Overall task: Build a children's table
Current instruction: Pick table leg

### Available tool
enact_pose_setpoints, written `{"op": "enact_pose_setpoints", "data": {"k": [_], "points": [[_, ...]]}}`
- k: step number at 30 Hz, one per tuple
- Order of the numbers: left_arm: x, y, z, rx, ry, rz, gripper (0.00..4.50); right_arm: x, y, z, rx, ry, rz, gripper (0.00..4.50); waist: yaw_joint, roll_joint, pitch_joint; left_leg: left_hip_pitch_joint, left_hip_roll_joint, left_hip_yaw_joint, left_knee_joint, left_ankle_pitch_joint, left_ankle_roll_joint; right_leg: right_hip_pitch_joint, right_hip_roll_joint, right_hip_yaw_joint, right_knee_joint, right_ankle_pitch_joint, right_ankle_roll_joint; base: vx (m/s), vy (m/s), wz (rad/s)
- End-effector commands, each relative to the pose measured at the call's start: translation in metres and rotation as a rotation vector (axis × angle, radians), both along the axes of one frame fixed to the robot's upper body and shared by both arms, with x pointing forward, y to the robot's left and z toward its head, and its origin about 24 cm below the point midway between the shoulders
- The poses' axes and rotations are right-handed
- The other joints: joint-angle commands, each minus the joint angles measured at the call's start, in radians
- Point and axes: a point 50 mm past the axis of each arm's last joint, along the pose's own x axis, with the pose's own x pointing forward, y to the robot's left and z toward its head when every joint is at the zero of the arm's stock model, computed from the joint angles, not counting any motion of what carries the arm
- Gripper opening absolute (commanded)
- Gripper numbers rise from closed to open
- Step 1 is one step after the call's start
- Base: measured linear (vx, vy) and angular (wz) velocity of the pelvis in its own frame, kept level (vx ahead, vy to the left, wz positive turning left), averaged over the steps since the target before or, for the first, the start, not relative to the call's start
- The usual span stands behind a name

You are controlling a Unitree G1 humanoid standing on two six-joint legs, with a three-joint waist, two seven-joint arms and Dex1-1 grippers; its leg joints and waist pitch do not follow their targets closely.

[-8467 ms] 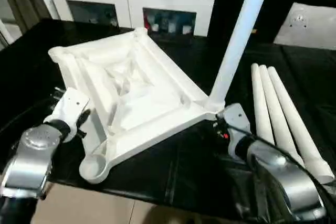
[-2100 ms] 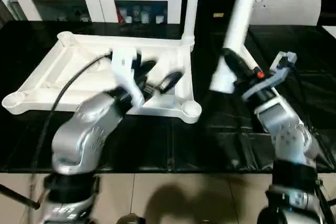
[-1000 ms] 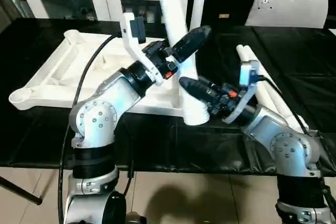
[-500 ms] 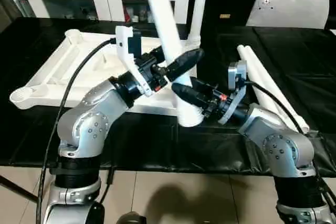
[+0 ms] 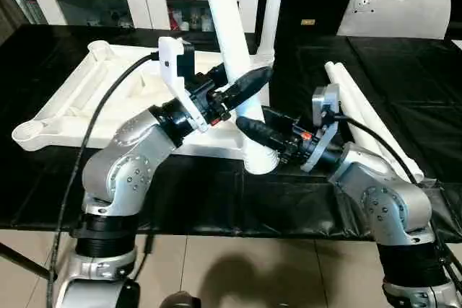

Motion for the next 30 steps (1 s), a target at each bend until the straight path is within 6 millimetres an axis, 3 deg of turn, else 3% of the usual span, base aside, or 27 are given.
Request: {"op": "enact_pose_setpoints", "data": {"k": [1, 8, 21, 22, 30], "points": [[-0.003, -0.006, 0.006, 0.002, -0.027, -0.040, 2.35, 0.002, 0.000, -0.005, -0.042, 0.004, -0.022, 1.85, -0.003, -0.010, -0.070, 0.019, 0.073, -0.029, -0.058, -0.018, 0.048, 0.049, -0.101, 0.054, -0.069, 0.080, -0.203, 0.000, 0.000, 0.00], [-0.003, -0.010, 0.005, -0.077, 0.048, -0.036, 1.92, 0.008, 0.002, -0.007, -0.088, -0.046, -0.078, 1.85, -0.002, -0.011, -0.070, 0.017, 0.073, -0.029, -0.056, -0.028, 0.050, 0.051, -0.102, 0.055, -0.069, 0.074, -0.218, 0.000, 0.000, 0.00], [0.007, -0.010, 0.006, -0.013, 0.037, 0.137, 1.88, 0.019, 0.003, -0.007, -0.150, -0.128, -0.180, 1.85, -0.006, -0.013, -0.071, 0.017, 0.073, -0.029, -0.054, -0.019, 0.063, 0.051, -0.101, 0.055, -0.068, 0.085, -0.211, 0.000, 0.000, 0.00], [0.008, -0.010, 0.006, -0.003, 0.031, 0.144, 1.88, 0.019, 0.003, -0.009, -0.143, -0.110, -0.177, 2.41, -0.007, -0.017, -0.070, 0.017, 0.073, -0.028, -0.054, -0.021, 0.064, 0.051, -0.100, 0.055, -0.070, 0.083, -0.211, 0.000, 0.000, 0.00], [0.014, 0.001, 0.002, 0.065, 0.018, 0.097, 1.86, 0.021, -0.004, -0.003, -0.043, -0.039, -0.146, 2.97, -0.005, -0.014, -0.072, 0.021, 0.075, -0.029, -0.056, -0.017, 0.061, 0.048, -0.100, 0.054, -0.066, 0.081, -0.211, 0.000, 0.000, 0.00]]}}
